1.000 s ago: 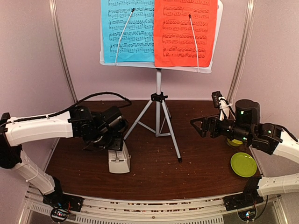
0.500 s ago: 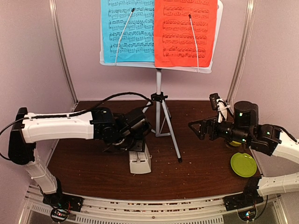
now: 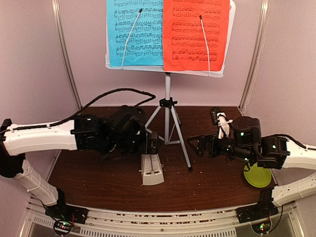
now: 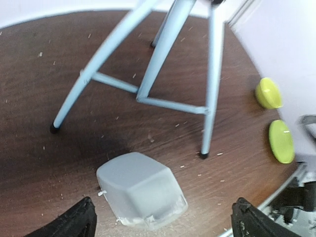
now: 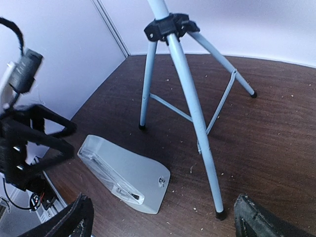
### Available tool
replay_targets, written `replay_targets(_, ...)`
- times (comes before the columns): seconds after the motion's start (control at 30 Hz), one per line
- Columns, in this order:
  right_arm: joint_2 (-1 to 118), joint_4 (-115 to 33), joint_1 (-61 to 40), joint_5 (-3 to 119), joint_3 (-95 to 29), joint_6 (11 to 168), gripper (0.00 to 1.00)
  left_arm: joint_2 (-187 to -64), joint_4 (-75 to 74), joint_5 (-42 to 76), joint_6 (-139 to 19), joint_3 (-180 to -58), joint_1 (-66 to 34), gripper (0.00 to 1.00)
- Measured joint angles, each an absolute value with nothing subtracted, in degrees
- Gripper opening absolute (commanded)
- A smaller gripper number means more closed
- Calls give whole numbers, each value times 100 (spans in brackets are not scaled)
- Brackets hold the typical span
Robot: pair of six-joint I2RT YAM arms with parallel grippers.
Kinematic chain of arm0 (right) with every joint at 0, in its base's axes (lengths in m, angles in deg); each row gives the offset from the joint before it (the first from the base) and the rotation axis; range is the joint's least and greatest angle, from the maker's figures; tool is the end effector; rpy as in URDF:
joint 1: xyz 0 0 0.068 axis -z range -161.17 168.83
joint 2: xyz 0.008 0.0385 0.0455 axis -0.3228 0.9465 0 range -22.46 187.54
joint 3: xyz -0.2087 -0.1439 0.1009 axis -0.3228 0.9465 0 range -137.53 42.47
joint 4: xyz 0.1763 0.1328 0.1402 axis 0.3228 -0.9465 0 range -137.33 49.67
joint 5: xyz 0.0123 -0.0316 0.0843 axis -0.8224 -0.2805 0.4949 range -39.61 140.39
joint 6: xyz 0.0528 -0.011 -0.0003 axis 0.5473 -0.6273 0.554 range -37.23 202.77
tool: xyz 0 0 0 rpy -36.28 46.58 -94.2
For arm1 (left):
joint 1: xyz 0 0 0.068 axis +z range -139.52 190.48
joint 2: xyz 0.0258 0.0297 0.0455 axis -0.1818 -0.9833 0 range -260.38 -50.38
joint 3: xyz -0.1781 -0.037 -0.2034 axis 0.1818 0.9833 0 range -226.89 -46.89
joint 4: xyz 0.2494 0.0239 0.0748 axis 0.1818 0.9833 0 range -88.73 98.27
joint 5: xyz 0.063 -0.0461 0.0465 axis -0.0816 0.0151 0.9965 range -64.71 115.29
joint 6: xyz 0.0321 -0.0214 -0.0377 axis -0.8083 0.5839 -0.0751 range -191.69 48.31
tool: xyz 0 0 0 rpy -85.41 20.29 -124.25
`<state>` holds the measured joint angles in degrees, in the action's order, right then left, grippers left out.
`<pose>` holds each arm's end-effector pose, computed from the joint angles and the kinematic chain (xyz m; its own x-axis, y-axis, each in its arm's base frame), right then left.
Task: Set up the instrument practice props
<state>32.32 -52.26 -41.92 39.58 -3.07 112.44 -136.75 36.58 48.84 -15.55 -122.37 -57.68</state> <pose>0.1138 0.1894 0.3097 -0.5352 0.0393 -0.8438 -0.5831 0.7056 0.4027 0.1357 -0.3000 0.3127 -0.7708 -0.1231 -0.6251 0.1938 0.8894 -0.4141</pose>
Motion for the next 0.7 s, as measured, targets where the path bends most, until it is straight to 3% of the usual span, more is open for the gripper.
replay_targets(0.3, 4922, -5501, -5567, 2351, -1354, 12392, 100, -11673, 3025, 4974, -1863, -11099, -5268, 98)
replay_targets(0.7, 6843, -5696, -6047, 1628, -2956, 13001, 100, -10951, 3282, 5094, -1734, -10133, -4680, 98)
